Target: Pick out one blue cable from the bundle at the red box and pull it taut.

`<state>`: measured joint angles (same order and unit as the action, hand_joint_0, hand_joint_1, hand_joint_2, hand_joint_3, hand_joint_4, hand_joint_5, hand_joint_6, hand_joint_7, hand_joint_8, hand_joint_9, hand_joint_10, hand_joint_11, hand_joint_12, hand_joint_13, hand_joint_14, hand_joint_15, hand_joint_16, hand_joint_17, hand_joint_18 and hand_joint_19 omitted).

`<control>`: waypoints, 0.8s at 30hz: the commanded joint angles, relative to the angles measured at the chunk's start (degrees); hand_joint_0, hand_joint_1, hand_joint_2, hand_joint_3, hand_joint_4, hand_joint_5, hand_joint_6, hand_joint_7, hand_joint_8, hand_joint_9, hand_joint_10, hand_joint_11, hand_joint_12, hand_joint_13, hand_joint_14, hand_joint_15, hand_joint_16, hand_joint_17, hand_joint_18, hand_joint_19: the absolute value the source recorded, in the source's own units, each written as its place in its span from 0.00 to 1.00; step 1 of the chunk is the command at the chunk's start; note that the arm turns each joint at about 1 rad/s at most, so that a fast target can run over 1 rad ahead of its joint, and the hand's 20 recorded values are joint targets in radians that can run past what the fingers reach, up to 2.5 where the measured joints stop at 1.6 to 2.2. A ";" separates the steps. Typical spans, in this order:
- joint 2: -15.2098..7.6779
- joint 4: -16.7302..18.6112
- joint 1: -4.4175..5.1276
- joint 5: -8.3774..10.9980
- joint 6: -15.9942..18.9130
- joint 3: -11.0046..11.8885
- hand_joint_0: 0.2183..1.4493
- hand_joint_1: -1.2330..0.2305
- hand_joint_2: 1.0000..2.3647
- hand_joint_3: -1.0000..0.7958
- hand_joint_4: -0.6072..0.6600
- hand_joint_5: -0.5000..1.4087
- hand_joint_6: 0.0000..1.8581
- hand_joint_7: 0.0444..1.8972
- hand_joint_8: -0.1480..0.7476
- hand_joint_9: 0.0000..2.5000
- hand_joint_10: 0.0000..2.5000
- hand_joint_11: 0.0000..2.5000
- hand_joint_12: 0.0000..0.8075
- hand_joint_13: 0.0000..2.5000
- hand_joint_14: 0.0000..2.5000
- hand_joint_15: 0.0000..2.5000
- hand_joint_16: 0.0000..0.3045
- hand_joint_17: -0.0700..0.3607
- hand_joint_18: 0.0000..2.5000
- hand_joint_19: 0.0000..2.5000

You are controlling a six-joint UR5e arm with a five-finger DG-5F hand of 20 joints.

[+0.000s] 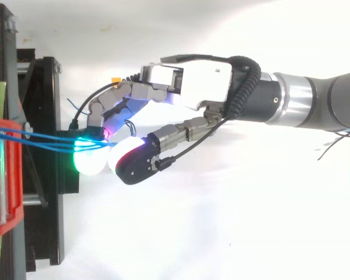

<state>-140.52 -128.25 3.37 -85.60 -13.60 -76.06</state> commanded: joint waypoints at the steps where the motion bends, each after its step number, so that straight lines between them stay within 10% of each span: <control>1: -0.02 0.20 -0.29 -0.01 -0.81 0.12 0.26 0.47 0.01 0.34 0.57 0.17 0.43 0.42 0.48 0.30 0.01 0.16 0.45 0.28 0.01 0.13 0.17 0.44 0.26 0.27; 24: 0.07 -0.59 -0.56 -0.01 -2.13 0.12 0.28 0.51 0.01 0.40 0.55 0.19 0.37 0.50 0.47 0.31 0.01 0.16 0.45 0.28 0.01 0.14 0.17 0.43 0.25 0.28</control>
<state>-140.52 -129.02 2.81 -85.53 -15.73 -76.03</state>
